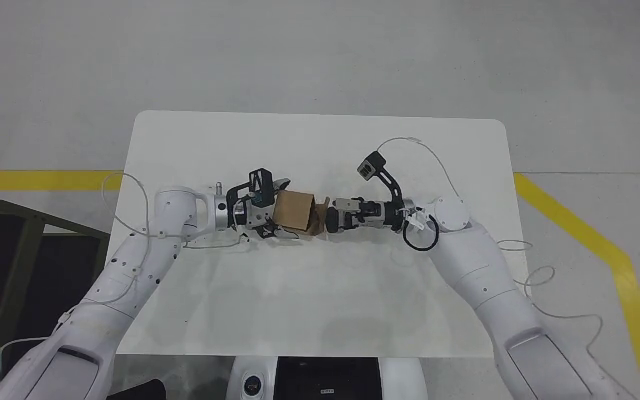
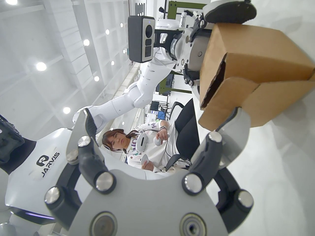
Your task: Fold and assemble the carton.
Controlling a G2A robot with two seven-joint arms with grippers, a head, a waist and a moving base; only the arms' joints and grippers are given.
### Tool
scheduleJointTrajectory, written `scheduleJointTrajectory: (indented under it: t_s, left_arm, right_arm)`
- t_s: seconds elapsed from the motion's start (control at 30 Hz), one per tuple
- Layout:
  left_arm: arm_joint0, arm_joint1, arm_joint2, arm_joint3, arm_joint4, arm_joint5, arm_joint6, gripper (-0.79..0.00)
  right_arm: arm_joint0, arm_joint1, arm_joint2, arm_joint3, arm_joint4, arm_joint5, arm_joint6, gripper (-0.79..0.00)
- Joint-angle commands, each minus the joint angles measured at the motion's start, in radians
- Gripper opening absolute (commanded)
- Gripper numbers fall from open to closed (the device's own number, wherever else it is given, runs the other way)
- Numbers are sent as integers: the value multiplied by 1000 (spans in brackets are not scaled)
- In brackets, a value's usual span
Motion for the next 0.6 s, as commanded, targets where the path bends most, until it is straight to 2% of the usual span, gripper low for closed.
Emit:
scheduleJointTrajectory:
  t_s: [0.0,0.3,0.57]
  left_arm:
    - [0,0,-1,0,1,0,1,0]
    - [2,-1,-1,-1,4,-1,3,0]
    - [3,0,-5,0,6,-1,1,0]
  right_arm:
    - [9,-6,-13,6,-5,-3,-7,0]
    - [38,-34,-62,37,-25,-8,-35,0]
    - [47,-41,-66,82,-44,-11,-53,0]
